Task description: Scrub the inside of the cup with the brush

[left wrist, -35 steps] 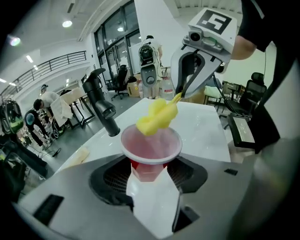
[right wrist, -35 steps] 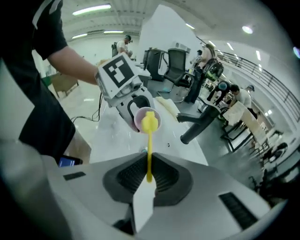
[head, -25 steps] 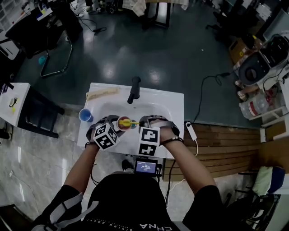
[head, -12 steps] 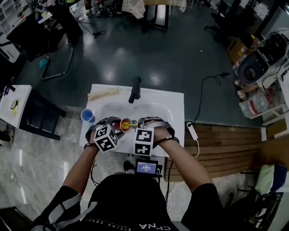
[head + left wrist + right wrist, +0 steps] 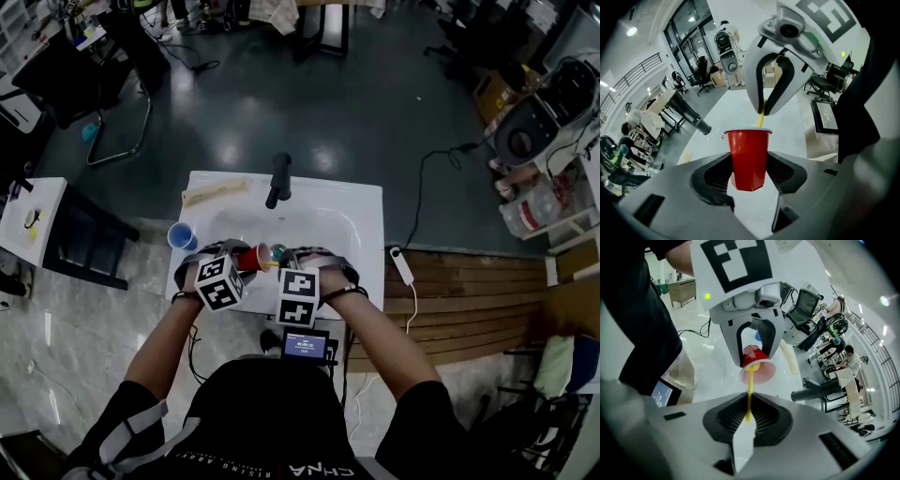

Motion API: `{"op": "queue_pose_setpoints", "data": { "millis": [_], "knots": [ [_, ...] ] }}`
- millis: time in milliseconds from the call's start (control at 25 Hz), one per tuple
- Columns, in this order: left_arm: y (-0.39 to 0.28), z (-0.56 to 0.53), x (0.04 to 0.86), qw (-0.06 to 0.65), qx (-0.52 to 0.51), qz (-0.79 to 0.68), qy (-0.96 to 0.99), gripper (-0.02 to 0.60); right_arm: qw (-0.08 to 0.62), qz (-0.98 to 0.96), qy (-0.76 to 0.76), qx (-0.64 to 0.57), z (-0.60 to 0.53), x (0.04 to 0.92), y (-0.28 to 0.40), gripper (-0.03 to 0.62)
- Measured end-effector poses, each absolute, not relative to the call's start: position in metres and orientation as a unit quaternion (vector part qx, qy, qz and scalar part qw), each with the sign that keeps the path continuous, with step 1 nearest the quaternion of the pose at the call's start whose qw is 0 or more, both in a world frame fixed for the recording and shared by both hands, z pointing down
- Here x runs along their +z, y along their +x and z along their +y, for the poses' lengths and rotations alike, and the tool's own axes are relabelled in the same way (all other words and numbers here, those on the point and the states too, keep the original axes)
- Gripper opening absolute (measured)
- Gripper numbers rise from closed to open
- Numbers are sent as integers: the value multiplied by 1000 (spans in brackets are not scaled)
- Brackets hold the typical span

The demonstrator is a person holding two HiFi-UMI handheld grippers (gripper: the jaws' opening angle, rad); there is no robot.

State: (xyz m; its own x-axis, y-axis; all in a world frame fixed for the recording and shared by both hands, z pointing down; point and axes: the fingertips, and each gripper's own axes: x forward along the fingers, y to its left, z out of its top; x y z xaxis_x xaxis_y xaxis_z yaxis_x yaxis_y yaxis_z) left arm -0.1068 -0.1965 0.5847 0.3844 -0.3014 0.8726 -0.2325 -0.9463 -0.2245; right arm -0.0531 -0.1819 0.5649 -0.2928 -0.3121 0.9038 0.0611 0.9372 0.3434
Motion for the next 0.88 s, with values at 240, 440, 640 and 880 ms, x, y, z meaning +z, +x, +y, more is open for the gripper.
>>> {"op": "queue_pose_setpoints", "data": {
  "millis": [240, 440, 640, 880],
  "knots": [
    [-104, -194, 589, 33, -538, 152, -829, 232, 585, -788, 84, -175, -186, 549, -47, 38],
    [-98, -189, 586, 37, -533, 144, -833, 232, 590, -785, 88, -169, -194, 555, -36, 38],
    [-92, -188, 574, 41, -525, 141, -838, 232, 595, -785, 89, -151, -197, 566, -27, 38],
    [-98, -191, 571, 47, -531, 143, -834, 232, 590, -790, 83, -144, -189, 569, -29, 38]
  ]
}}
